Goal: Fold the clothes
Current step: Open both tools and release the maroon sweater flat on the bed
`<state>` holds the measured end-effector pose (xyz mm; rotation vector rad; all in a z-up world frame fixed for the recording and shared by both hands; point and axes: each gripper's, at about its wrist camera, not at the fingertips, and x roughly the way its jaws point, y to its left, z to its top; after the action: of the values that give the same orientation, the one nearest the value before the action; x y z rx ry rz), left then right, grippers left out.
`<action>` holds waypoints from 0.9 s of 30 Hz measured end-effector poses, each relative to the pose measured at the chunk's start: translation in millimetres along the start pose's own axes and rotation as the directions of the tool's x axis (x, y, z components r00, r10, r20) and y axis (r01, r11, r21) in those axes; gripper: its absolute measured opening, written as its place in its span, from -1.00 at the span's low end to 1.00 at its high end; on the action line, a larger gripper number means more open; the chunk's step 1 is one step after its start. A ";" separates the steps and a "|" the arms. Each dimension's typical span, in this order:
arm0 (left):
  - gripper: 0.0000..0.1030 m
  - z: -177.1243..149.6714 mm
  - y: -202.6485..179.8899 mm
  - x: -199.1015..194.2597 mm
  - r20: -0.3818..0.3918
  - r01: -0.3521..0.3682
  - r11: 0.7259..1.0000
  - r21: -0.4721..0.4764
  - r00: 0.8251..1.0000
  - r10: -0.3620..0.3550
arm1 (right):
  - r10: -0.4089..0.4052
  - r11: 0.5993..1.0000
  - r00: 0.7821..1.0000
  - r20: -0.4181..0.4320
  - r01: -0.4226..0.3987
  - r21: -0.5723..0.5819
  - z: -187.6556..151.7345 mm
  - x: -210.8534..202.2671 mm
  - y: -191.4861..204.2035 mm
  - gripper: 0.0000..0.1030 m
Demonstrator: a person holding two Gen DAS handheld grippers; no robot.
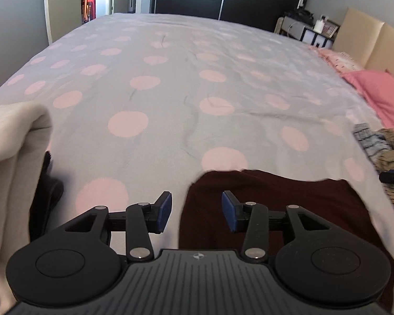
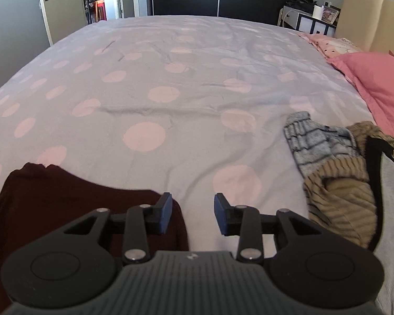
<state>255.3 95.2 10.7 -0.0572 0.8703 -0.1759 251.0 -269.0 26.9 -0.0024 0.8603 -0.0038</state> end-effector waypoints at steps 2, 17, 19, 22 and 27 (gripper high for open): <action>-0.21 -9.9 -4.8 -18.3 0.011 0.012 1.000 0.001 1.000 -0.012 | 0.007 1.000 1.000 -0.015 -0.007 0.022 -15.7 -17.3 -10.3 -0.24; -0.10 -159.5 -28.3 -126.0 -0.019 0.041 0.999 0.018 0.999 -0.041 | 0.206 0.960 0.960 -0.188 -0.161 0.231 -225.1 -121.7 -54.0 -0.26; -0.10 -175.9 -30.8 -134.4 -0.024 0.034 0.999 -0.009 0.999 -0.034 | 0.248 0.940 0.948 -0.199 -0.186 0.286 -247.7 -129.7 -55.2 -0.26; -0.10 -190.9 -30.5 -138.3 -0.045 0.047 0.995 -0.083 0.998 -0.051 | 0.264 0.934 0.939 -0.220 -0.192 0.301 -269.9 -131.0 -44.4 -0.26; -0.10 -195.2 -30.2 -136.4 -0.068 0.043 0.994 -0.100 0.996 -0.050 | 0.215 0.972 0.942 -0.258 -0.180 0.150 -280.3 -124.7 -9.9 -0.73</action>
<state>16.1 93.8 -8.4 -0.1646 0.9482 -0.1790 -42.9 -278.5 -61.3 0.2069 1.1321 0.1339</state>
